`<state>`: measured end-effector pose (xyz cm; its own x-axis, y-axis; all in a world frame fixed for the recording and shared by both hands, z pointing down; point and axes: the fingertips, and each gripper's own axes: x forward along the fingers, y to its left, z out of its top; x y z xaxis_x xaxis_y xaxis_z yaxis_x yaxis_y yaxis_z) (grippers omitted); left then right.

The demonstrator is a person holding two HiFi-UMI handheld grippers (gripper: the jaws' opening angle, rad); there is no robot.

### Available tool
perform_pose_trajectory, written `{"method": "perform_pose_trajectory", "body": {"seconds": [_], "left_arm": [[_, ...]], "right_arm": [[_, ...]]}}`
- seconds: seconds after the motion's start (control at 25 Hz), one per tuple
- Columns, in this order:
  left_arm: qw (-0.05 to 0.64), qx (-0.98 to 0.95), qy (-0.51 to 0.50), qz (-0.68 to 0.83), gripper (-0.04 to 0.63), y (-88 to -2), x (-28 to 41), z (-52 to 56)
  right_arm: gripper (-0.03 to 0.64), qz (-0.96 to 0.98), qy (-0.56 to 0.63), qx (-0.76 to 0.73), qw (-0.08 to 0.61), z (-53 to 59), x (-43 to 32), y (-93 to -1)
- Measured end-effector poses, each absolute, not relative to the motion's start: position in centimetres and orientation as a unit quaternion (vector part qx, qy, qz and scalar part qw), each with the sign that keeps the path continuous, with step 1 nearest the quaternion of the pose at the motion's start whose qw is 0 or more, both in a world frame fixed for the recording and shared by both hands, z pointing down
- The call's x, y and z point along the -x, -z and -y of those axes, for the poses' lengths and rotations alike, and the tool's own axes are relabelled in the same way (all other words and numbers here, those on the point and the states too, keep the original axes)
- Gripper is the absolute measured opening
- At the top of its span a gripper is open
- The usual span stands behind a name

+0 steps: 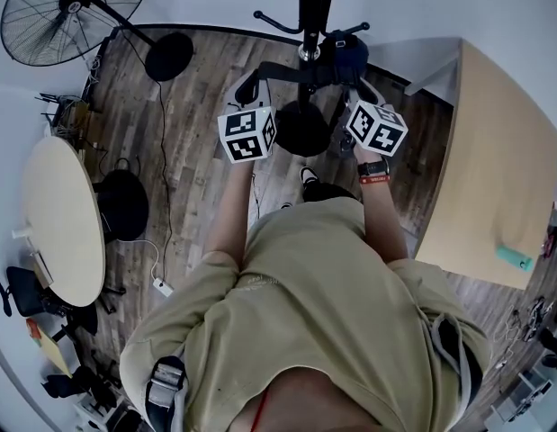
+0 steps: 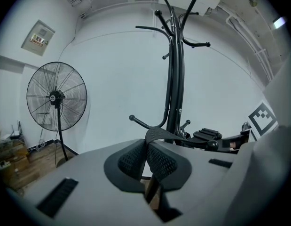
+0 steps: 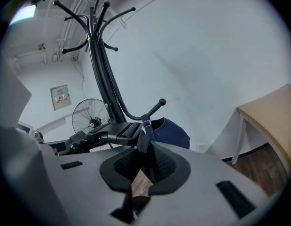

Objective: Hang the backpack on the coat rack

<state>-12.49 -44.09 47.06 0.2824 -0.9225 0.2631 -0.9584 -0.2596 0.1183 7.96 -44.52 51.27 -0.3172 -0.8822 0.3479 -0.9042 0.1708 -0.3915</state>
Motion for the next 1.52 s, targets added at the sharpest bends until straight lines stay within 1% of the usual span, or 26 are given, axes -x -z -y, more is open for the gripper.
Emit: {"method": "perform_pose_trajectory", "body": {"seconds": [0.44,0.88,1.2,1.52], "left_arm": [[0.162,-0.787,-0.105,0.586,0.026,-51.2,12.2,43.8],[0.198,-0.800,-0.136,0.550,0.026,-56.2,9.5,42.0],[0.212,-0.818,-0.147,0.515,0.026,-58.0,6.9,40.4],[0.211,-0.826,-0.143,0.502,0.029,-57.8,6.3,39.3]], "right_arm": [[0.048,0.770,-0.287,-0.566,0.071,44.3,-6.5,-55.4],[0.058,0.791,-0.292,-0.525,0.114,43.2,-3.7,-58.8],[0.078,0.798,-0.300,-0.509,0.120,42.4,-1.7,-59.6],[0.111,0.802,-0.311,-0.499,0.109,41.4,-1.7,-59.2]]}}
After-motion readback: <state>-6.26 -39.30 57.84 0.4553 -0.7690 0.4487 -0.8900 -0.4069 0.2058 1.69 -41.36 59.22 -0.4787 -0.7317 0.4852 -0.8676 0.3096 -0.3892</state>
